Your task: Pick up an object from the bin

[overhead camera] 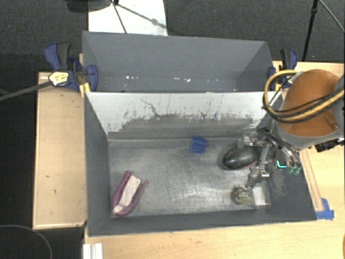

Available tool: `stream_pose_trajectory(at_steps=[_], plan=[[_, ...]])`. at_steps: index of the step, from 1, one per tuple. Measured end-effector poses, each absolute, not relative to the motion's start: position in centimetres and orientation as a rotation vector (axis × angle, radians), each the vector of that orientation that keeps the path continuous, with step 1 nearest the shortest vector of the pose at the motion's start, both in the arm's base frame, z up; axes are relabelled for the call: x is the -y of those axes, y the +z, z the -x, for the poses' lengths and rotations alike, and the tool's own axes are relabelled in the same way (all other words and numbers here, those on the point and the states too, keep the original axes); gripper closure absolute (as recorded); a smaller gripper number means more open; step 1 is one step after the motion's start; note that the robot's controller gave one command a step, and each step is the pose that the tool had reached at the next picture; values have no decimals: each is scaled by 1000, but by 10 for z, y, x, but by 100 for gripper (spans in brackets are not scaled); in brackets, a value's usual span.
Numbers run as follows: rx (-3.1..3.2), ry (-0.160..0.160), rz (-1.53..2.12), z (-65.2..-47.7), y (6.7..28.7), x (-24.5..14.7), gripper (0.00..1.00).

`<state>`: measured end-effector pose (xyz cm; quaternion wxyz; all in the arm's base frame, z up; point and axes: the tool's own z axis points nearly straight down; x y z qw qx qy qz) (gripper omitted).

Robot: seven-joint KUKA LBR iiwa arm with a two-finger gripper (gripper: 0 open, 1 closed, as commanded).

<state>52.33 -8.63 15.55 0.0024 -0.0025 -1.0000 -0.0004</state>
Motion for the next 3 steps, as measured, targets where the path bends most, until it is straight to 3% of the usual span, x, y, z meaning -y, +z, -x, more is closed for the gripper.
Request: stream_pose_trajectory(at_steps=[1, 2, 3], plan=[[3144, 2, 18, -575, 85, 129, 0], [3147, 0, 7, -576, 89, 127, 100], [3151, 4, -42, -572, 230, 133, 100]])
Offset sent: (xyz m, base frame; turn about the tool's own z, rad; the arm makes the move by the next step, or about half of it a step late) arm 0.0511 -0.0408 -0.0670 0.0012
